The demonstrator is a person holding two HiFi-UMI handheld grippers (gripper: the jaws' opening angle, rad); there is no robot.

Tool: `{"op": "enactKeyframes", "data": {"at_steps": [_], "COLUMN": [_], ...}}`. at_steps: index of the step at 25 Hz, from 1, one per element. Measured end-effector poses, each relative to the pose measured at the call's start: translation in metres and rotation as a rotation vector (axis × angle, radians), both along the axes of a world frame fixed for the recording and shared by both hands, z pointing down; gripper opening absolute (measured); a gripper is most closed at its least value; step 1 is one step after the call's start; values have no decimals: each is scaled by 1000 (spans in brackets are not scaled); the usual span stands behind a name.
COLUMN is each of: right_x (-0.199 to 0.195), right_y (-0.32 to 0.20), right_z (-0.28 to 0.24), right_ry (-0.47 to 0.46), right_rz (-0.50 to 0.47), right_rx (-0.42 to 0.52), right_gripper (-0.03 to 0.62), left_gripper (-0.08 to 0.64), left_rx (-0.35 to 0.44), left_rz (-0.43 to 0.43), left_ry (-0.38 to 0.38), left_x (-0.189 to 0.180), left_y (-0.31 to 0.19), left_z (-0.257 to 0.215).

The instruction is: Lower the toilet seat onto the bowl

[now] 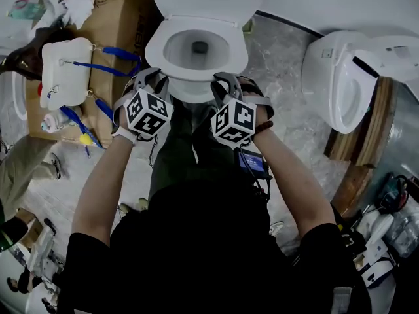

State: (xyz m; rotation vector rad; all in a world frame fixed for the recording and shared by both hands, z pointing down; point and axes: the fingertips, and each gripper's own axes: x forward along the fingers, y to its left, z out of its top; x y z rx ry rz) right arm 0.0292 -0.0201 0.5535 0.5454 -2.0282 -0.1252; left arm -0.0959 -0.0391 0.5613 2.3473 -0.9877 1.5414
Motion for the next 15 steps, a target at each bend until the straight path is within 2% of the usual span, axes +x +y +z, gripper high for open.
{"op": "enactKeyframes", "data": {"at_steps": [6, 15], "right_x": [-6, -11], "right_y": [19, 43], "right_z": [20, 51], "right_ry": [20, 48], "right_rz": [-28, -61], "right_rx": [2, 44], "right_gripper": [84, 86], "left_gripper": [110, 110], "left_rx": [-22, -48], "left_rz": [-41, -26], "left_ry": [14, 43], "left_x": [-6, -15], "left_y": [19, 40], "left_z": [21, 50]}}
